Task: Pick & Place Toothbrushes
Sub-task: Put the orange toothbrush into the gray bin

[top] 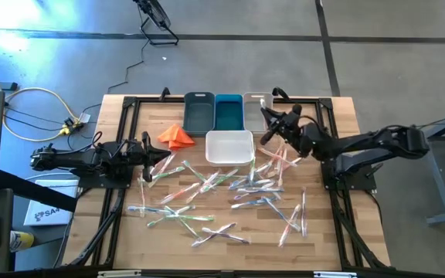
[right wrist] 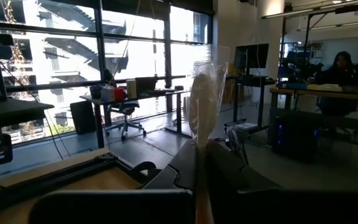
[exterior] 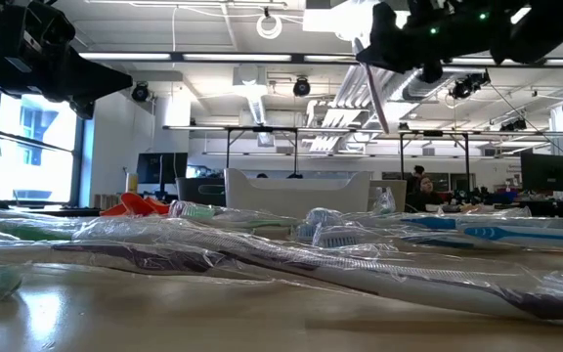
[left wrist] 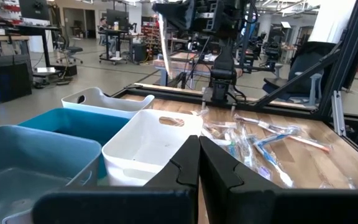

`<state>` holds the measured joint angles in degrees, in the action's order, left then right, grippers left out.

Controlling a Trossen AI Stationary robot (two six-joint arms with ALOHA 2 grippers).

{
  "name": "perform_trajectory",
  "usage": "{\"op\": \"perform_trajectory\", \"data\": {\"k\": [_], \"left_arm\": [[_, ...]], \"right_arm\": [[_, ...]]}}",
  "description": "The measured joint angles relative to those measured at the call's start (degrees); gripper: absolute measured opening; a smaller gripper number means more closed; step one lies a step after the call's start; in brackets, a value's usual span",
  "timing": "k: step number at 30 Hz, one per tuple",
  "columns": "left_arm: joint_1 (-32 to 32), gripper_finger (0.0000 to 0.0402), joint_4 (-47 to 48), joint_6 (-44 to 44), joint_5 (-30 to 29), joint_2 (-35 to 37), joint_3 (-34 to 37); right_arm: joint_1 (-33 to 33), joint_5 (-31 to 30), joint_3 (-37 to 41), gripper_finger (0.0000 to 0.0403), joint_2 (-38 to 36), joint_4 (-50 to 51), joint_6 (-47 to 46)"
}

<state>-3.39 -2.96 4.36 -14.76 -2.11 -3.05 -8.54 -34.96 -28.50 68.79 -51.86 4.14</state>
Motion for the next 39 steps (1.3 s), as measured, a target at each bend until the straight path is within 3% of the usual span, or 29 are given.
{"op": "perform_trajectory", "data": {"k": [18, 28, 39], "left_arm": [[0.01, 0.0000, 0.04, 0.00, 0.02, -0.02, 0.00], [0.01, 0.0000, 0.09, 0.00, 0.04, -0.01, 0.00], [0.00, 0.0000, 0.09, 0.00, 0.04, -0.02, 0.00]], "right_arm": [[-13.41, 8.17, -14.80, 0.0009, 8.58, 12.25, -0.81], [-21.48, 16.11, -16.25, 0.0009, 12.89, 13.15, -7.54], [-26.36, 20.10, -16.25, 0.0009, 19.57, 16.23, -14.90]]}}
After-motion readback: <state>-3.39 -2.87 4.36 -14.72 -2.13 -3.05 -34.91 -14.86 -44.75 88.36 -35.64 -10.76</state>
